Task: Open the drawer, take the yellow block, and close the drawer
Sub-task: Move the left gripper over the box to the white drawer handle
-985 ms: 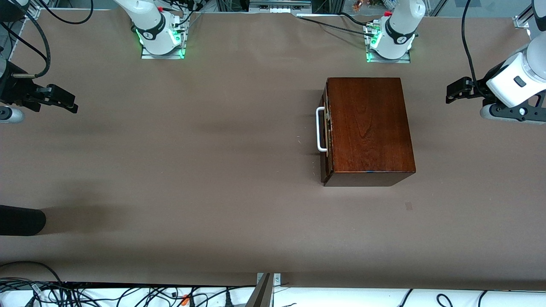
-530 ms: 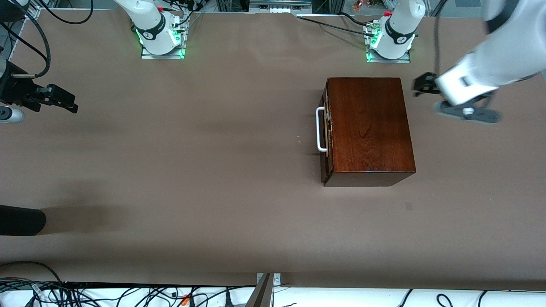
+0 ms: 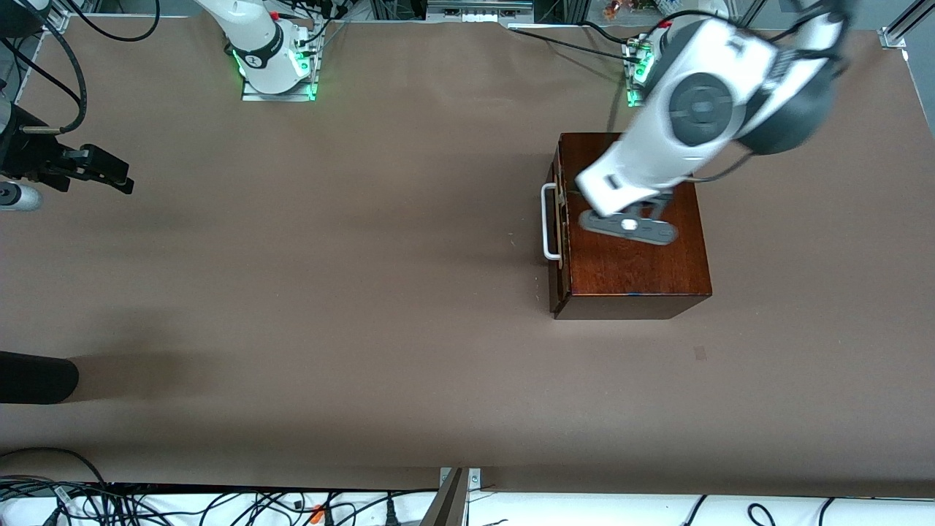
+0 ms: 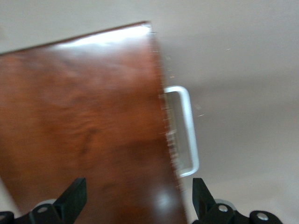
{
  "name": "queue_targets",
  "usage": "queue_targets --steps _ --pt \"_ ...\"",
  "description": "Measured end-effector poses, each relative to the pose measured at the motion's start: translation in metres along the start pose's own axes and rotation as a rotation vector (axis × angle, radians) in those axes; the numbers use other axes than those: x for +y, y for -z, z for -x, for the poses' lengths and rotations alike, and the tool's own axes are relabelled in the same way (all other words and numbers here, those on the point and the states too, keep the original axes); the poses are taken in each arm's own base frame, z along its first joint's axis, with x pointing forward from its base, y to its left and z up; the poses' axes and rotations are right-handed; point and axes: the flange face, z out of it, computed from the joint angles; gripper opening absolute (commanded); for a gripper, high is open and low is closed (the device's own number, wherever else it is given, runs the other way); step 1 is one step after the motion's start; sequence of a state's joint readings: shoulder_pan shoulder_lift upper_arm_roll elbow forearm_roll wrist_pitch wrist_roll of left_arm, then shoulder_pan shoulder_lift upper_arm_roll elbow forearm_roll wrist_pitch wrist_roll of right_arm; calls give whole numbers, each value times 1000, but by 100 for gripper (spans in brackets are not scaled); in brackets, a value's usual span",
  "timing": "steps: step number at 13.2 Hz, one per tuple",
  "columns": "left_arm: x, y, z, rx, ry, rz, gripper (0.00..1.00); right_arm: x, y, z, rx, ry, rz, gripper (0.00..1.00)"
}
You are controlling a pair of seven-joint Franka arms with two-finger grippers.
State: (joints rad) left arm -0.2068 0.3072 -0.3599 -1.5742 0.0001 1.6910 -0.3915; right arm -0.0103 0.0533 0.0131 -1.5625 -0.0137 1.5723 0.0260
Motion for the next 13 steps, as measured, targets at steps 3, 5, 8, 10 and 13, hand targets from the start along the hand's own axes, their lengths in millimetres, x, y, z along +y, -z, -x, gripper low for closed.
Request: queue_targets --steps 3,5,8,10,13 --pt "47 -38 -7 19 17 -6 100 0 0 0 0 0 0 100" --pt "65 -62 -12 43 21 -42 100 0 0 0 0 0 0 100" --pt "85 -98 -20 62 -9 -80 100 0 0 0 0 0 0 100" --pt "100 -119 -17 77 -5 -143 100 0 0 0 -1 0 0 100" --pt "116 -141 -12 101 -22 -225 100 0 0 0 -1 0 0 100"
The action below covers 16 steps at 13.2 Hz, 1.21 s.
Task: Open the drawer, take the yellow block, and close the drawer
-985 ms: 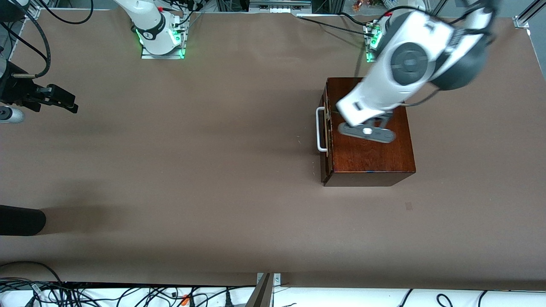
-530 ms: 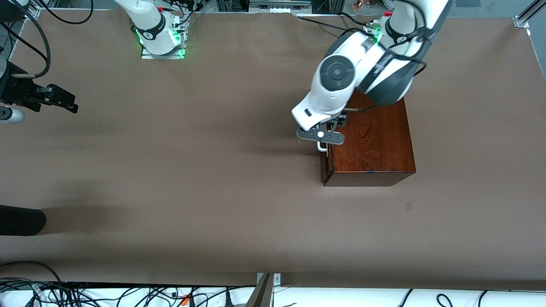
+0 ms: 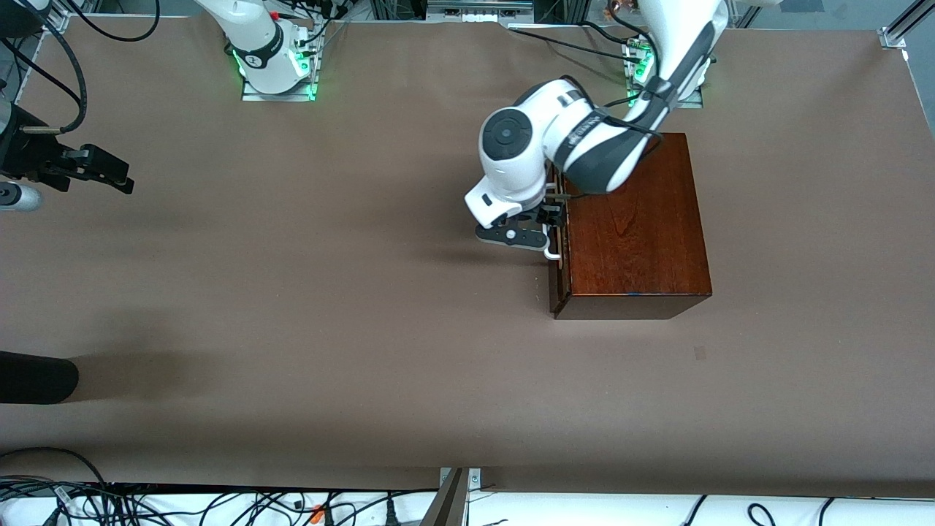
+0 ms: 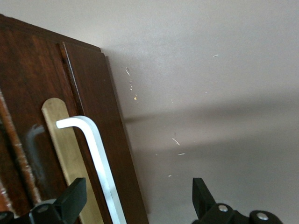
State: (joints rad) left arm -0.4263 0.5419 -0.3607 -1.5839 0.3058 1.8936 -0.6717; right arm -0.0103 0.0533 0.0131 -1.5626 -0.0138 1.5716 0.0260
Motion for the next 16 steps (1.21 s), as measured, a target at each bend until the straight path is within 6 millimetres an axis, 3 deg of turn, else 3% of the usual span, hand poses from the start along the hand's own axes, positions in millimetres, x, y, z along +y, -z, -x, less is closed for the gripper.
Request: queue_targets --steps 5,16 --pt "3 -25 7 -16 18 -21 100 0 0 0 0 0 0 100" --pt "14 -51 15 4 30 -43 100 0 0 0 0 0 0 100"
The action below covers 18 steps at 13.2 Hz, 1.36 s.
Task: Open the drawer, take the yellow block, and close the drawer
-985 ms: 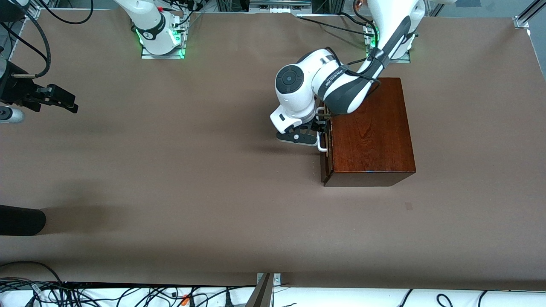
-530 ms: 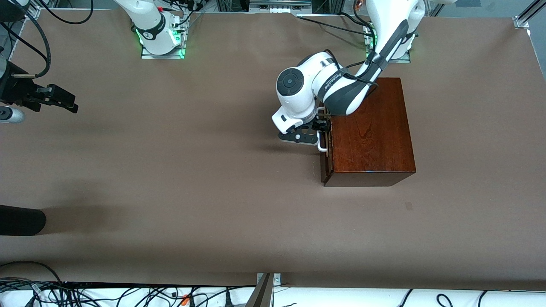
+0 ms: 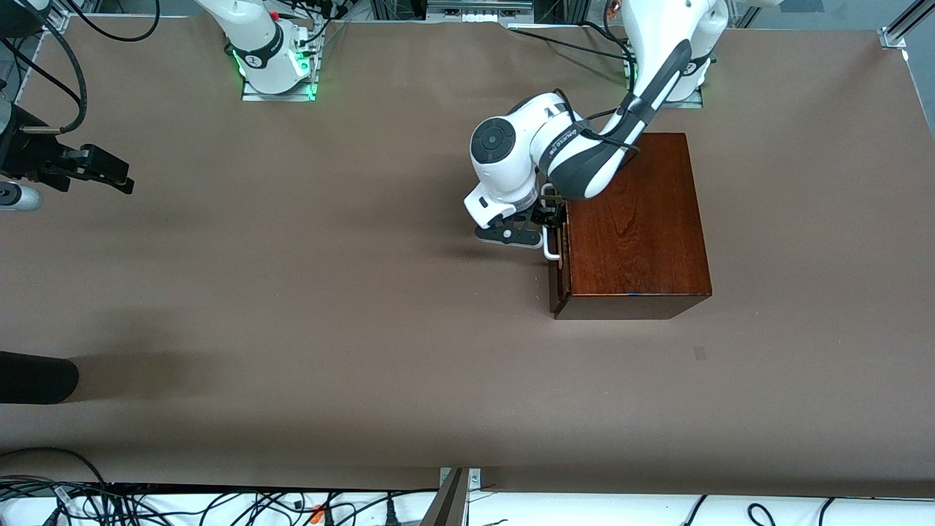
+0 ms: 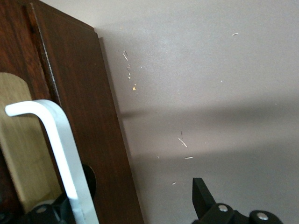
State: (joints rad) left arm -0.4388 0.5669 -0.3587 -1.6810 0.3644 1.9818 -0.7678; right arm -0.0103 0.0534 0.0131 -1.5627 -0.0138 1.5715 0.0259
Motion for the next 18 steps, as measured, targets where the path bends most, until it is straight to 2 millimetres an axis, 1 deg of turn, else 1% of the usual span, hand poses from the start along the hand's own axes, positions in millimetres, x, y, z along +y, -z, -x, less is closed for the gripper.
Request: queue_targets --steps 8,13,18 --pt "2 -1 0 12 38 0 100 0 0 0 0 0 0 100" --pt "12 3 1 49 53 23 100 0 0 0 0 0 0 100" --pt "14 3 1 56 57 28 100 0 0 0 0 0 0 100"
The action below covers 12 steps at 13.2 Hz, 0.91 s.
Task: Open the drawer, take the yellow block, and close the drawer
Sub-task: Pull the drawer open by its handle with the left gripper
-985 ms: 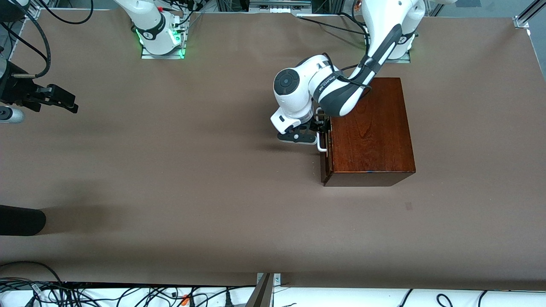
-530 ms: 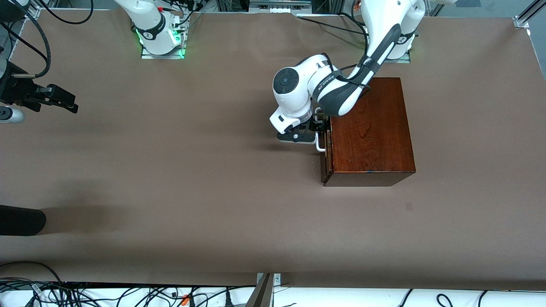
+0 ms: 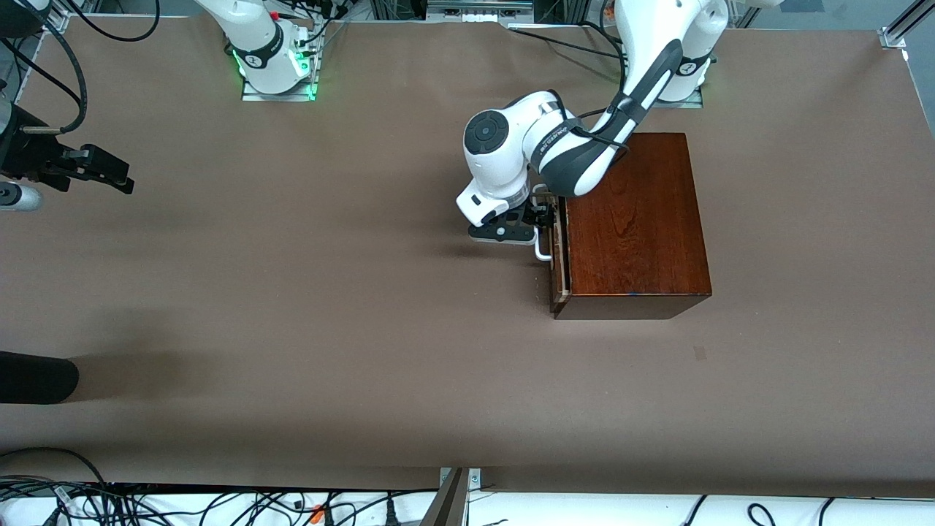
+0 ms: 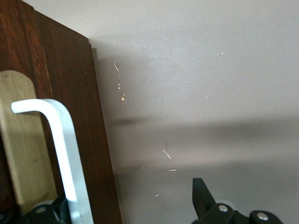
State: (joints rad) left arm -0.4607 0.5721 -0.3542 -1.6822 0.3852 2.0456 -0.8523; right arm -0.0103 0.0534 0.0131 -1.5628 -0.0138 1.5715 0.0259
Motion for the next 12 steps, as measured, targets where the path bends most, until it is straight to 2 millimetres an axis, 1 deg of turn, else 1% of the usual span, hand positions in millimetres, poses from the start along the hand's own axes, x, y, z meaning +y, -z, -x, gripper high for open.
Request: queue_targets --steps 9,12 --pt "24 7 -2 21 10 26 100 0 0 0 -1 0 0 100" --pt "42 14 -2 39 -3 47 100 0 0 0 -2 0 0 100"
